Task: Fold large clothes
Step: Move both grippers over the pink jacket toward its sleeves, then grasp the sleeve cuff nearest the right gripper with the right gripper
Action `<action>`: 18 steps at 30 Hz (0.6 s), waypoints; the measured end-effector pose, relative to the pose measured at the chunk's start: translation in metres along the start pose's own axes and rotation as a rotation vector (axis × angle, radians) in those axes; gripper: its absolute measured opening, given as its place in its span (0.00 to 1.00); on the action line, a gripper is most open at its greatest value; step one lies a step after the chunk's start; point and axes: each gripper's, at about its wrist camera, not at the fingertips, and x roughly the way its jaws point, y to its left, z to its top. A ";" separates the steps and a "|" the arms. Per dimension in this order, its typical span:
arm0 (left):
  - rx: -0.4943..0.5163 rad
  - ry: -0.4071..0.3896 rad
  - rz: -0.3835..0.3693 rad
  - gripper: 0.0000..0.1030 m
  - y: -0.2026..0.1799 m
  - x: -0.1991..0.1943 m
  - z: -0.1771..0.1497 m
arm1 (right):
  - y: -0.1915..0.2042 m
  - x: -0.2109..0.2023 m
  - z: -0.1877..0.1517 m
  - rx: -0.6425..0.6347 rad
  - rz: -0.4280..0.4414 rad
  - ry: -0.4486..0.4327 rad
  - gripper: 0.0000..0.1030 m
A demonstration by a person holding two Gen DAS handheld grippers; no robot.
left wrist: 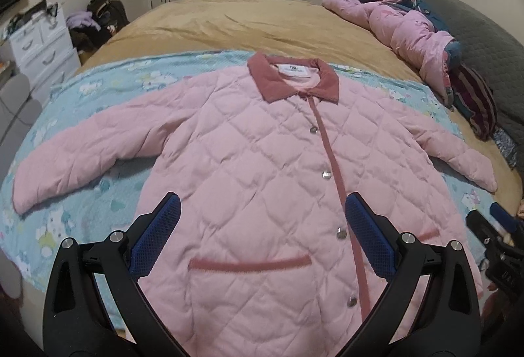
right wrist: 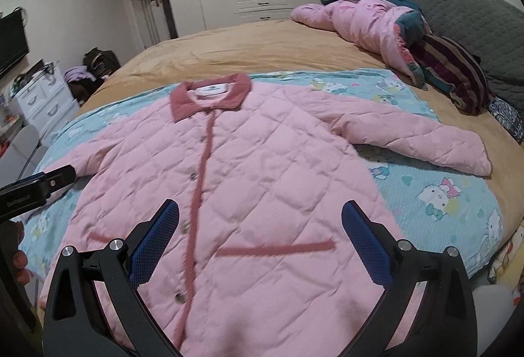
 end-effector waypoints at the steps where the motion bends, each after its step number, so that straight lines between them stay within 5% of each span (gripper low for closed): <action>1: 0.009 0.008 -0.002 0.91 -0.004 0.004 0.003 | -0.004 0.005 0.002 -0.003 -0.021 0.016 0.96; 4: 0.038 0.056 -0.019 0.91 -0.020 0.023 0.013 | -0.021 0.018 0.012 0.025 -0.055 0.041 0.96; 18: 0.052 0.034 -0.086 0.91 -0.059 0.074 0.056 | -0.154 0.090 0.034 0.401 -0.146 0.100 0.96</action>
